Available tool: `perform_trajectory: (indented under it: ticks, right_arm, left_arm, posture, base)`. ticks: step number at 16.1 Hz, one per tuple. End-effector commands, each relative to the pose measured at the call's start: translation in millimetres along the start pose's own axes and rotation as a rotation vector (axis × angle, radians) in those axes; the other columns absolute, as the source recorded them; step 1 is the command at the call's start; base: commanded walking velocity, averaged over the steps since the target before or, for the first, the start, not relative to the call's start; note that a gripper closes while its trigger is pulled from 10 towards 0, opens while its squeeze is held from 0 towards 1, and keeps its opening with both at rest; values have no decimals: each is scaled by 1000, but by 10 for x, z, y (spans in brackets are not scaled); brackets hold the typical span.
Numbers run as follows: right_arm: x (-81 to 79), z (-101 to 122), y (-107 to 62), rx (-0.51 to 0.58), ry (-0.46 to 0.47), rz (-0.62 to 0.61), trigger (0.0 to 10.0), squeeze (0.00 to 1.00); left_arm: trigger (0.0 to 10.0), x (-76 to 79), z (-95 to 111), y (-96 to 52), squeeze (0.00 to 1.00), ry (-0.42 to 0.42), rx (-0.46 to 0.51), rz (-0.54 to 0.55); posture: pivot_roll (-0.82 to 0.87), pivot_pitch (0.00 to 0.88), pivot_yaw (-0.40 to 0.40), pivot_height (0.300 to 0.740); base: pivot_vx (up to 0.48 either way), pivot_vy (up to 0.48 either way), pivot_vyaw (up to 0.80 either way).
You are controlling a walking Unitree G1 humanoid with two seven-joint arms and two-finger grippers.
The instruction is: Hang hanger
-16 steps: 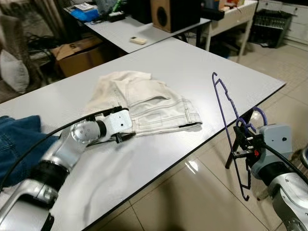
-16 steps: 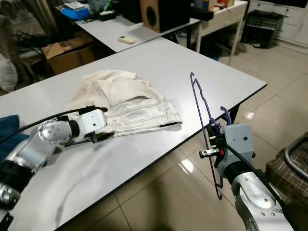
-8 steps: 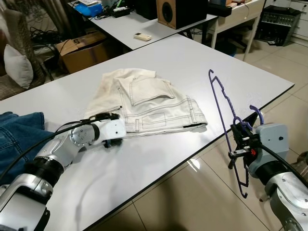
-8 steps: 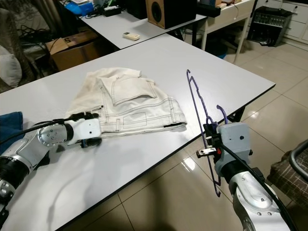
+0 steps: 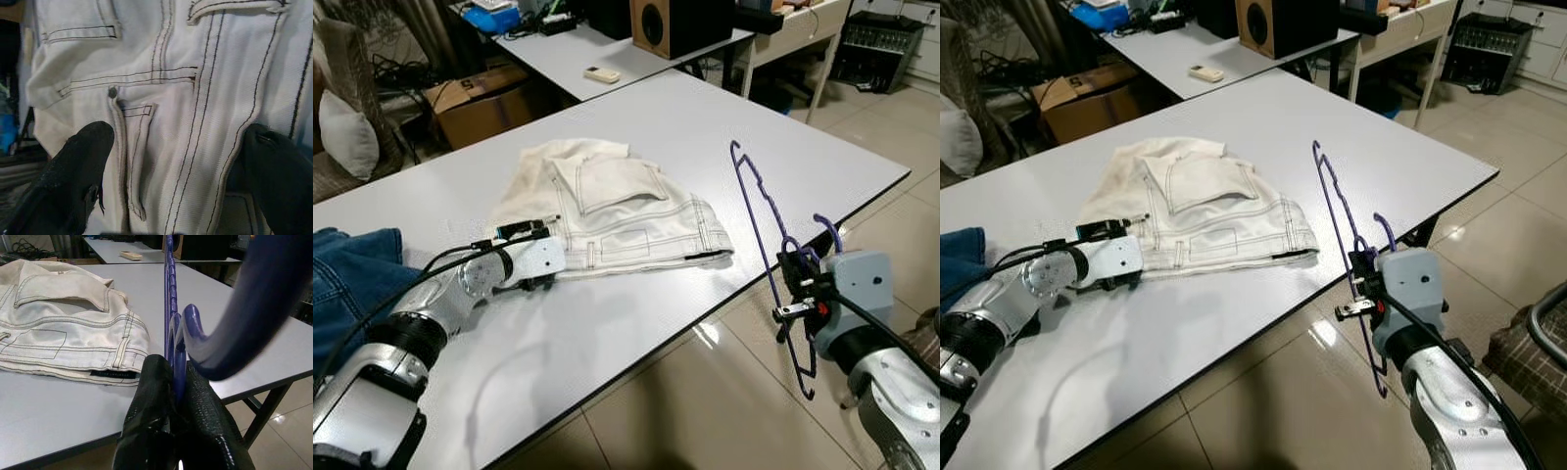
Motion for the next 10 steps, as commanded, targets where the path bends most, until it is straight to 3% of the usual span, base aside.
perform_trajectory:
  ticks: [1,3,4,5,6,8,10]
  right_arm:
    - [5,43,15,27,-6,2,10000,0]
    - [29,65,25,38,-5,-3,10000,0]
    - [39,64,29,39,-4,-7,10000,0]
    - [38,64,32,39,-4,-5,10000,0]
    - [29,65,37,40,-6,1,10000,0]
    - [22,69,53,43,-8,8,10000,0]
    - [16,72,63,44,-12,17,10000,0]
  left_arm:
    - [9608,-84,9,-12,0,7,17,53]
    - [6549,-169,87,-35,0,-33,101,144]
    - [4706,-155,95,-49,0,-31,122,136]
    - [4706,-65,39,-49,0,-19,103,78]
    - [5961,16,-38,-53,0,-9,72,30]
    - [8627,37,-115,-61,0,-8,39,25]
    - [8941,81,-195,-62,0,8,-3,5]
  posture:
    - [-245,0,124,740]
    - [-243,0,118,740]
    - [-242,0,114,740]
    - [-240,0,111,740]
    - [-238,0,108,740]
    - [-234,0,98,740]
    - [-233,0,91,740]
  base:
    - [0,0,0]
    - [0,0,0]
    - [0,0,0]
    - [0,0,0]
    - [0,0,0]
    - [0,0,0]
    - [0,0,0]
Point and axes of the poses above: a point about 5 cm out from each wrist's last joint towards the gripper, its own y axis pointing out of the wrist towards the gripper, its own z axis along the axis of the wrist's last joint, x = y × z, the point moved 1 cm from there along y, pointing out of the wrist towards the gripper, and after that the axes turned 15 degrees about -y, right-handed, at the moved point
